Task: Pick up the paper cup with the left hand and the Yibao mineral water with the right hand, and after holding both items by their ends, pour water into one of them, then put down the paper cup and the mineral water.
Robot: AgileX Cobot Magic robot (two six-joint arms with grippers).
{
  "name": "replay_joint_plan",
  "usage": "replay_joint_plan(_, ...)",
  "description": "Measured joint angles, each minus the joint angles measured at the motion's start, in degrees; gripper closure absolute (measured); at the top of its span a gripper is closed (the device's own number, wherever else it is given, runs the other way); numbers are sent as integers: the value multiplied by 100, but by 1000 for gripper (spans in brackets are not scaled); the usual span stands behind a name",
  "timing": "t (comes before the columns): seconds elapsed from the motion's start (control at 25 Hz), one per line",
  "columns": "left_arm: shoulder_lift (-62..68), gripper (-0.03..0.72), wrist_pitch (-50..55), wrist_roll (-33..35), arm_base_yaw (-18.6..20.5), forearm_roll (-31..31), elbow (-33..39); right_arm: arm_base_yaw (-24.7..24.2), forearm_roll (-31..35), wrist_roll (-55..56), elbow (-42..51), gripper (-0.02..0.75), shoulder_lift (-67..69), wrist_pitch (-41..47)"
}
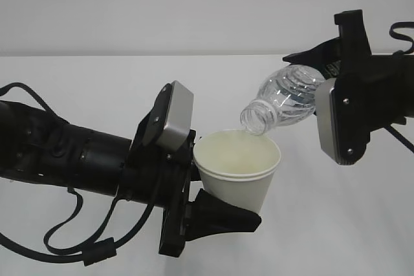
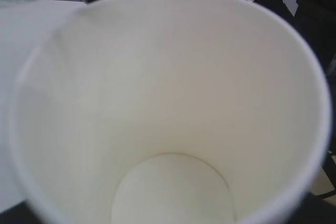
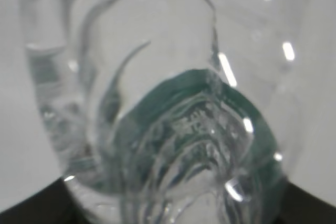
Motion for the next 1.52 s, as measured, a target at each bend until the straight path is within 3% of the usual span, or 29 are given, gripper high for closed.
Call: replay_joint_plan(1.52, 0, 239, 157, 22, 0, -216, 0, 0, 0, -256, -137, 303, 0, 0)
